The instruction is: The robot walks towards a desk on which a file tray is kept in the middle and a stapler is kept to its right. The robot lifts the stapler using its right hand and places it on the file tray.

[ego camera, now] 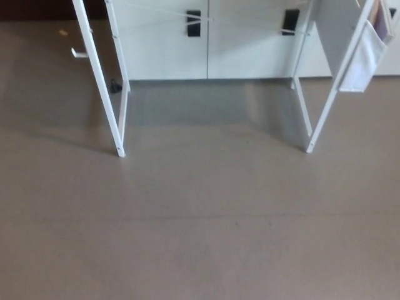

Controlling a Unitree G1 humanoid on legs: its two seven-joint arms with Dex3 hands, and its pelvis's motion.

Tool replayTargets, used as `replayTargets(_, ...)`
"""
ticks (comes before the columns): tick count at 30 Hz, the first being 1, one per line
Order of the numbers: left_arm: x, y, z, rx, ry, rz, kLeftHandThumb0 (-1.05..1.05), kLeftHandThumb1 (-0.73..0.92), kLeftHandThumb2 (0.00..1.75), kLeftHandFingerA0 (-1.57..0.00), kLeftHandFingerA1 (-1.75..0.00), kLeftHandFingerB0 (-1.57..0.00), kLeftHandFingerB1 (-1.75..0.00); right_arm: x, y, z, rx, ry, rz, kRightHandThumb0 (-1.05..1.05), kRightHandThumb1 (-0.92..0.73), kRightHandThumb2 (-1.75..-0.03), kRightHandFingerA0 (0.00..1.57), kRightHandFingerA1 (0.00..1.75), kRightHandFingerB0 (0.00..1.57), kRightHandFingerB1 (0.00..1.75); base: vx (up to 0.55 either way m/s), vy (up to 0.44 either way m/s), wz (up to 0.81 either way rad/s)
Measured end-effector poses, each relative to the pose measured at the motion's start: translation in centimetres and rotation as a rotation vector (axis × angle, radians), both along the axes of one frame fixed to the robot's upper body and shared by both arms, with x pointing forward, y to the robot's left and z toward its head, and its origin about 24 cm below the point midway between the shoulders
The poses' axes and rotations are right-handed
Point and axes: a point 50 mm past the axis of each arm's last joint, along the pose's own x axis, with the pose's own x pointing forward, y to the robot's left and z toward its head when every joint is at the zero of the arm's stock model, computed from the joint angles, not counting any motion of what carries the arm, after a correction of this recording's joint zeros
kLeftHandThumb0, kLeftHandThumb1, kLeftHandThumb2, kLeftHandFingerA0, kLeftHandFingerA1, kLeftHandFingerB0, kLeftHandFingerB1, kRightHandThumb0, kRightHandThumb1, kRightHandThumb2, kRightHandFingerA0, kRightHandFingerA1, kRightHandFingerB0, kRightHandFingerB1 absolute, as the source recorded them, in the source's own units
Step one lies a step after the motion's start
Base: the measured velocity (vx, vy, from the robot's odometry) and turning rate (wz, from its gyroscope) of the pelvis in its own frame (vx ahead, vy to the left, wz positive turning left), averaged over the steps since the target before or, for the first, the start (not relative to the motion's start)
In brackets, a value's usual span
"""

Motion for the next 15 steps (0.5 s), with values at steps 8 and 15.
replayTargets(8, 0.44, -0.05, 0.06, 0.001, -0.008, -0.009, -0.68, 0.67, 0.93, -0.21, -0.52, -0.13, -0.45, 0.47, -0.08, 0.07, 0.003, -0.006, 0.001, -0.46, -0.6, -0.58, 0.28, 0.38, 0.0, 0.23, 0.26, -0.169, 0.13)
replayTargets(15, 0.16, -0.04, -0.01, -0.001, -0.003, 0.0, -0.68, 0.67, 0.95, -0.21, -0.53, -0.13, -0.45, -0.01, -0.09, -0.12, 0.005, 0.015, 0.001, -0.49, -0.62, -0.59, 0.25, 0.38, 0.0, 0.19, 0.27, 0.1, -0.09)
